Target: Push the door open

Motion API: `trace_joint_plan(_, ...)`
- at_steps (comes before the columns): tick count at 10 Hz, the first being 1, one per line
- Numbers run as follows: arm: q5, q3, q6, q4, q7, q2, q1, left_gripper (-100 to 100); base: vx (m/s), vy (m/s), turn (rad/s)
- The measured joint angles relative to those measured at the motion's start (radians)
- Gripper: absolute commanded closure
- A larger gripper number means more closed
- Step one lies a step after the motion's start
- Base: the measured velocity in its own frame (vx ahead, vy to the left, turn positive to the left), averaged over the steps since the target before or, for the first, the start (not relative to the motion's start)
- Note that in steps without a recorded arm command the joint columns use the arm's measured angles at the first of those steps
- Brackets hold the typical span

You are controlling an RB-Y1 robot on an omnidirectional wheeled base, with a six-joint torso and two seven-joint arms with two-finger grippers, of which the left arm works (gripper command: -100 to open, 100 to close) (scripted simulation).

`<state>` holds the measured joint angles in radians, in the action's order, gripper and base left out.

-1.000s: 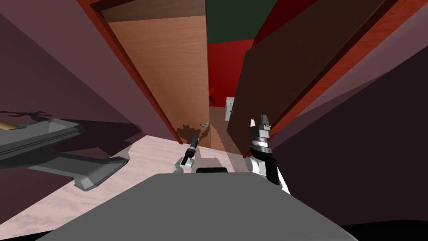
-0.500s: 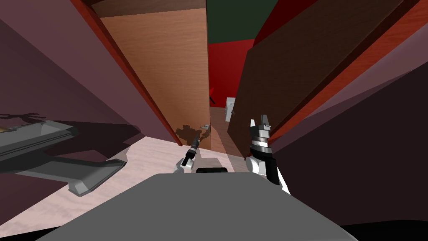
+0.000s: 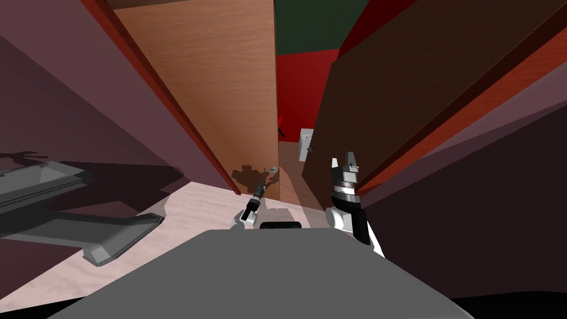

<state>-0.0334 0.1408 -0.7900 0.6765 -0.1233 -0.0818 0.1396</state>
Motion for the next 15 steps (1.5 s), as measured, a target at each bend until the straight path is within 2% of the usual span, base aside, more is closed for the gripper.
trace_joint_plan(5,0.004,-0.009,-0.007,-0.011,0.007,0.0,0.0,-100,0.189,-0.036,-0.027)
trace_joint_plan(10,0.009,-0.021,-0.016,-0.025,0.018,0.009,0.001,-100,0.191,-0.031,-0.025)
trace_joint_plan(11,0.009,-0.021,-0.016,-0.025,0.018,0.009,0.001,100,-0.01,0.003,0.002)
trace_joint_plan(15,0.009,-0.021,-0.014,-0.026,0.018,0.008,0.0,100,-0.021,0.005,-0.001)
